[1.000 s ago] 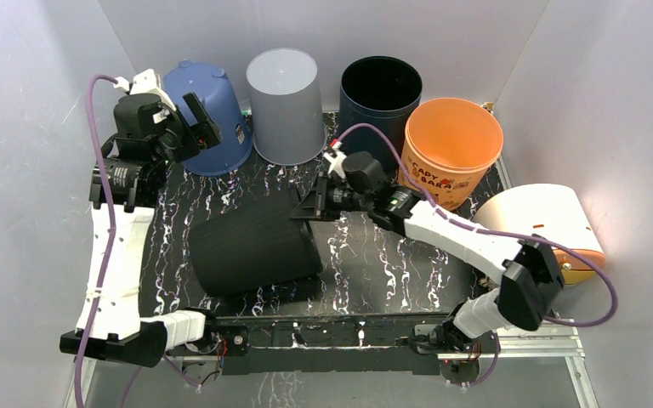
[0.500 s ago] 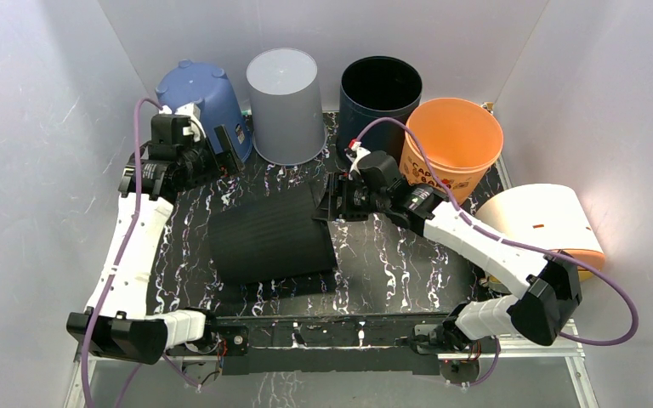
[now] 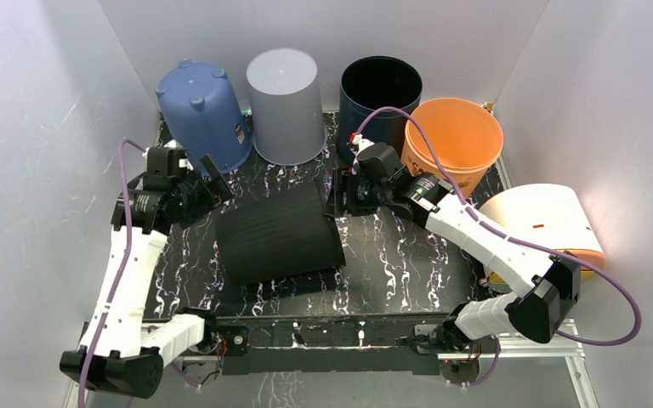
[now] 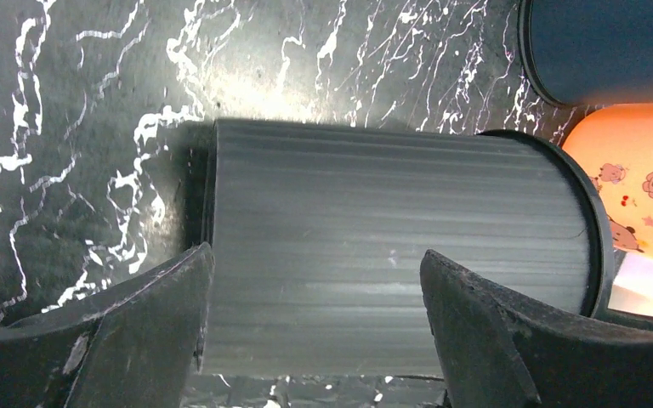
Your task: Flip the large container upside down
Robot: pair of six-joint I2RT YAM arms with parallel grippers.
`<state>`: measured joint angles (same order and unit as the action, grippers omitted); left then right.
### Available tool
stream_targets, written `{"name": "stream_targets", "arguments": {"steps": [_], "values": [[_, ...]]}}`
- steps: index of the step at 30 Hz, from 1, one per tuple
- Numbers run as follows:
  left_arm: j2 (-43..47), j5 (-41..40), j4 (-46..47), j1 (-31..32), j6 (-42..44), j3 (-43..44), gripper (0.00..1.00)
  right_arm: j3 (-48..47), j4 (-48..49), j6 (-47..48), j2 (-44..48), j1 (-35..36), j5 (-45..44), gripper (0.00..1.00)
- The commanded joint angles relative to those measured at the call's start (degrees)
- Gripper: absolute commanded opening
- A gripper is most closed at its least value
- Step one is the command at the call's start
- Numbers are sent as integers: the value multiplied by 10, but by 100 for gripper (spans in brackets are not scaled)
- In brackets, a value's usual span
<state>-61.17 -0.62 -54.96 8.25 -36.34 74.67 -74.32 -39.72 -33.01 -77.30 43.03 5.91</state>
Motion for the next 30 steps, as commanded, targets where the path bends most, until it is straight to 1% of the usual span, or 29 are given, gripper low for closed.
{"name": "stream_targets", "arguments": {"steps": [1, 3, 5, 8, 12, 14, 19, 22, 24, 30], "values": [[44, 4, -34, -2, -75, -24, 90, -26, -2, 16, -5, -3, -16, 53], [58, -3, -48, -2, -88, -31, 89, -25, 3, 16, -6, -2, -17, 51], [69, 3, -53, -2, -90, -41, 87, -23, 6, 14, -5, -3, -21, 49], [78, 19, -57, -2, -103, -60, 86, -19, 13, 12, -6, -2, -17, 49], [97, 51, -55, -2, -137, -93, 89, -14, 22, 12, -13, -3, -2, 47], [116, 51, -59, -2, -147, -103, 91, -9, 33, 9, -11, -3, 6, 47], [130, 50, -54, -2, -151, -112, 93, -3, 43, 4, -15, -3, 14, 47], [139, 66, -34, -2, -148, -130, 95, -3, 43, 5, -18, -2, 19, 47], [144, 78, -20, -2, -130, -145, 95, -3, 43, 6, -17, -2, 18, 47], [136, 83, -27, -2, -123, -164, 95, 2, 46, 3, -10, -3, 15, 48]]}}
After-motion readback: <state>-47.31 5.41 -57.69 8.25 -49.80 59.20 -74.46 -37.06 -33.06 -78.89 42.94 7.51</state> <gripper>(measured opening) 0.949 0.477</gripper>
